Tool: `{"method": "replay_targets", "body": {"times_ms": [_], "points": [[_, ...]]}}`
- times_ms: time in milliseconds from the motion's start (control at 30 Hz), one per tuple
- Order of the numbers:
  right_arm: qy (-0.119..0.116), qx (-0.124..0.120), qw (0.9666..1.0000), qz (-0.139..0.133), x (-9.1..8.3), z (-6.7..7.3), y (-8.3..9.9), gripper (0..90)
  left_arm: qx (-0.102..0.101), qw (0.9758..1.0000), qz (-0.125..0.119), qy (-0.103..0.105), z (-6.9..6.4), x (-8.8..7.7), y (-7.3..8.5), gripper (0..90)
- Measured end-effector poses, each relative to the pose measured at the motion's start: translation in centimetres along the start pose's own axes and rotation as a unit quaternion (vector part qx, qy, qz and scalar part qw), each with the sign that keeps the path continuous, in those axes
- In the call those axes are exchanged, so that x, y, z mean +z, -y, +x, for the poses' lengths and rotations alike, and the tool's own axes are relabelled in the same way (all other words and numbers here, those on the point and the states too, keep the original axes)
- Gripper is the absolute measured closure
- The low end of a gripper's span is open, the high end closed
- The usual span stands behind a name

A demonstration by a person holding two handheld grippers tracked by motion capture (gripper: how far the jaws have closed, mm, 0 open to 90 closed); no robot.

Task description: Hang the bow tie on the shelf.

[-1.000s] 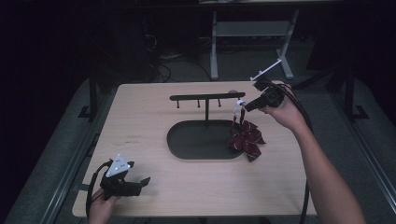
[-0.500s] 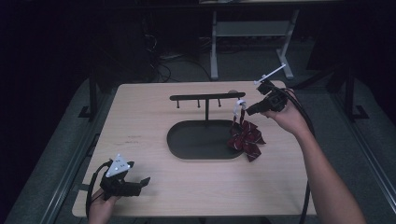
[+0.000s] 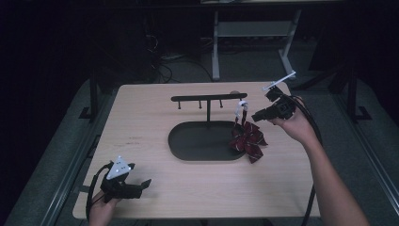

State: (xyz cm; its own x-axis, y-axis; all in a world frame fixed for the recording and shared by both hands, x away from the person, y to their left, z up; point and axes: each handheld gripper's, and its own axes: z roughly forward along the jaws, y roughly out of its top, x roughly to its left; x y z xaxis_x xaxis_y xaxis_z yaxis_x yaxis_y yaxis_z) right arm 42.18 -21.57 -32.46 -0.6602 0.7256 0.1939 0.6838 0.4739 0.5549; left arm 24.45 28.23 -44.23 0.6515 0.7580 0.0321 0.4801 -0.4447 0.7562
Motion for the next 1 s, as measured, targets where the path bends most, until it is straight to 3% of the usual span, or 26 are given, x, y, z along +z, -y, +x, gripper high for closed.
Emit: {"method": "replay_targets", "body": {"times_ms": [1000], "points": [[-0.025, 0.027, 0.9992, -0.012, -0.8, -0.5, 4.1, 54.9, 0.002, 1.0, 0.001, -0.004, 0.0, -0.1, 0.1, 13.5]]}}
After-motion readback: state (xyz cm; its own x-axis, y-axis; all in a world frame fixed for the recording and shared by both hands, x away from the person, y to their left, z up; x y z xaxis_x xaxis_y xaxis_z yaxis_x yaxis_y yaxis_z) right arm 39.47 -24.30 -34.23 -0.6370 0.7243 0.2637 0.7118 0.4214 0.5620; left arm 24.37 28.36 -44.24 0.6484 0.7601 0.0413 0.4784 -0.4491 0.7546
